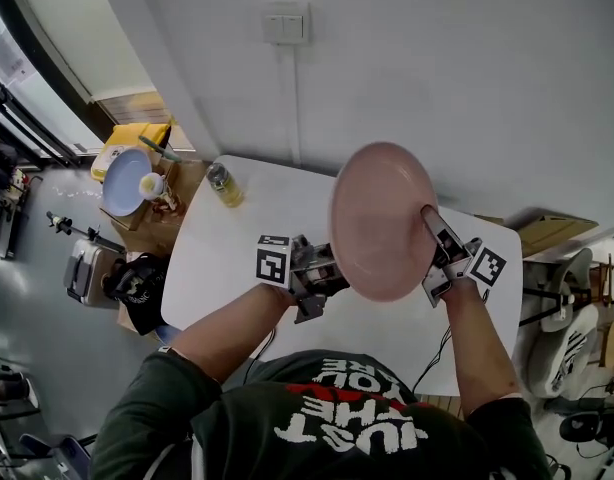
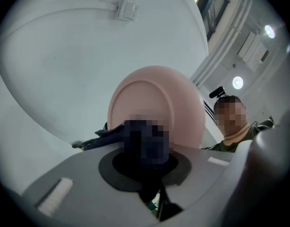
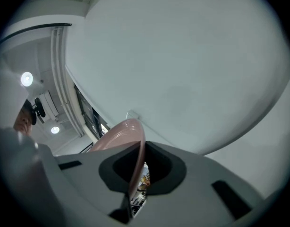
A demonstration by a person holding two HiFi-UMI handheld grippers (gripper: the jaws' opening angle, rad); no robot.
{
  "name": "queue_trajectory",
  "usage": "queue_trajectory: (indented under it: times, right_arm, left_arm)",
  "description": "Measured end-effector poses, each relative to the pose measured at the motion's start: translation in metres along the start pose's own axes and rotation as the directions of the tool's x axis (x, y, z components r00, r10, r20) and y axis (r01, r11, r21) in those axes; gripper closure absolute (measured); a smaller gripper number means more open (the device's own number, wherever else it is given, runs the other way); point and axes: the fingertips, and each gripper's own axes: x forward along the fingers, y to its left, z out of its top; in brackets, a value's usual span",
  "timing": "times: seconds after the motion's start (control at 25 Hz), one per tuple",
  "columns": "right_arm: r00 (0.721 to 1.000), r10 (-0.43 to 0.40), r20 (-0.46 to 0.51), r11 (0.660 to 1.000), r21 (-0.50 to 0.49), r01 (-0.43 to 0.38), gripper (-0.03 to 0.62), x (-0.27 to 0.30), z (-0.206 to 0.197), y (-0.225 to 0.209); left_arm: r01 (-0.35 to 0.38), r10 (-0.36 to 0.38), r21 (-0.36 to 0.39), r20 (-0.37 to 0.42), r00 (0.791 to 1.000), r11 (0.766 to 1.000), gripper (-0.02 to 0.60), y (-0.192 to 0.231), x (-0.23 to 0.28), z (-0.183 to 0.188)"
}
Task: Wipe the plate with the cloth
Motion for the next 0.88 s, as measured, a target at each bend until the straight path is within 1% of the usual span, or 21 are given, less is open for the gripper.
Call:
queue_trajectory:
  times: [0.04, 0.12, 0.2, 0.32, 0.44, 0.6, 0.72, 0.8, 0.88]
  right_arm:
    - [1.000, 0.014, -0.004, 1.000, 0.018, -0.014, 0.580, -0.004, -0.001, -0.003]
    - [0.997, 0.077, -0.028, 0.995, 0.066, -0.075, 0.580, -0.011, -0.011, -0.005]
    - [0.988, 0.150, -0.033, 0.980, 0.136, -0.144, 0.580, -0.018, -0.030, -0.005]
    - [0.977, 0.213, 0.011, 0.947, 0.243, -0.209, 0.580, -0.022, -0.057, -0.011]
    - [0.965, 0.255, 0.053, 0.918, 0.299, -0.259, 0.580, -0.019, -0.071, -0.007]
    - [0.940, 0.339, 0.041, 0.890, 0.309, -0.335, 0.580, -0.011, -0.076, 0.016]
    - [0.927, 0.373, 0.028, 0.884, 0.292, -0.365, 0.580, -0.004, -0.080, 0.034]
    - [0.926, 0.374, 0.061, 0.884, 0.277, -0.376, 0.580, -0.001, -0.074, 0.040]
    - [0.922, 0.372, 0.105, 0.886, 0.256, -0.386, 0.580, -0.001, -0.061, 0.042]
  left_arm:
    - [0.008, -0.009, 0.005, 0.018, 1.000, 1.000, 0.534, -0.005, -0.004, 0.004]
    - [0.012, -0.014, 0.028, 0.050, 0.999, 1.000, 0.534, -0.015, -0.009, 0.016]
    - [0.011, -0.014, 0.065, 0.053, 0.999, 0.998, 0.534, -0.026, -0.008, 0.027]
    - [0.003, -0.006, 0.123, 0.024, 1.000, 0.992, 0.534, -0.040, 0.002, 0.037]
    - [0.000, -0.005, 0.156, 0.033, 0.999, 0.988, 0.534, -0.045, 0.011, 0.048]
    - [-0.016, 0.001, 0.203, 0.078, 0.997, 0.979, 0.534, -0.045, 0.023, 0.074]
    - [-0.035, 0.010, 0.216, 0.118, 0.993, 0.976, 0.534, -0.044, 0.031, 0.091]
    - [-0.017, -0.008, 0.212, 0.119, 0.993, 0.977, 0.534, -0.046, 0.037, 0.095]
    - [0.014, -0.035, 0.211, 0.098, 0.995, 0.977, 0.534, -0.052, 0.044, 0.092]
